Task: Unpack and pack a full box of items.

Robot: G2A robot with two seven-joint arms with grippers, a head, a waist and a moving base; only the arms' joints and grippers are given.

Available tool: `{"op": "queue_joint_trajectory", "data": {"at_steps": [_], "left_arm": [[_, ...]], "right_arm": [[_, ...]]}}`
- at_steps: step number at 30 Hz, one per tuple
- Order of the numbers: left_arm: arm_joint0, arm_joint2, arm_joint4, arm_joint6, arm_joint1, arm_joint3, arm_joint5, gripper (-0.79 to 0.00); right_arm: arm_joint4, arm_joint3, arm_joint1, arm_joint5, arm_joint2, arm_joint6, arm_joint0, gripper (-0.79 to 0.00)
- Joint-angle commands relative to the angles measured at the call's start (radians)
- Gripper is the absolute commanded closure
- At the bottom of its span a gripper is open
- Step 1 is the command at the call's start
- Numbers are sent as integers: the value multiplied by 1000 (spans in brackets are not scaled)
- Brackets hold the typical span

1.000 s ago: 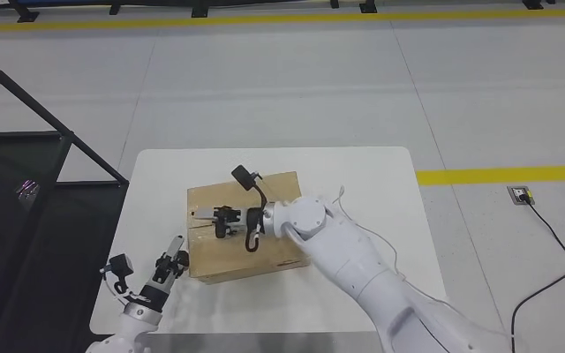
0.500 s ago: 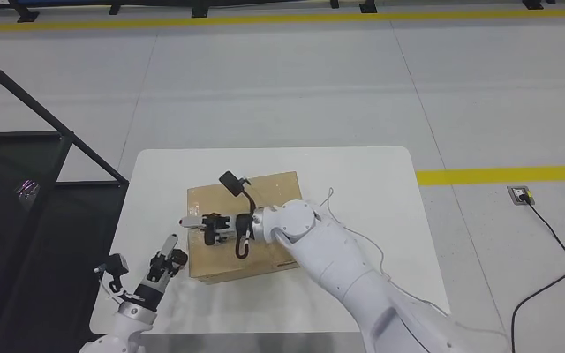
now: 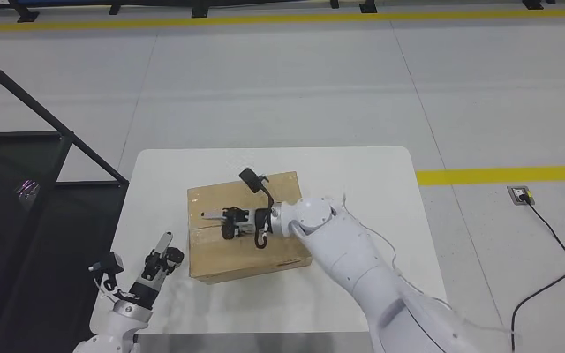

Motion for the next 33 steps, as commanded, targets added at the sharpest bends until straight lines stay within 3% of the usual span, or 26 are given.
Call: {"op": "queue_joint_trajectory", "data": {"at_steps": [1, 21, 27, 33], "left_arm": [[-1, 1, 3, -1, 0, 0, -2, -785], [-16, -2, 5, -14, -2, 8, 4, -785], [-20, -6, -1, -18, -3, 7, 10, -785], [-22, -1, 9, -23, -3, 5, 10, -785]], "right_arm": [[-7, 2, 10, -4, 8, 1, -2, -785], [-110, -165, 138, 58, 106, -10, -55, -785], [-197, -306, 191, 181, 139, -32, -109, -785], [-274, -556, 265, 250, 232, -67, -236, -785]]}}
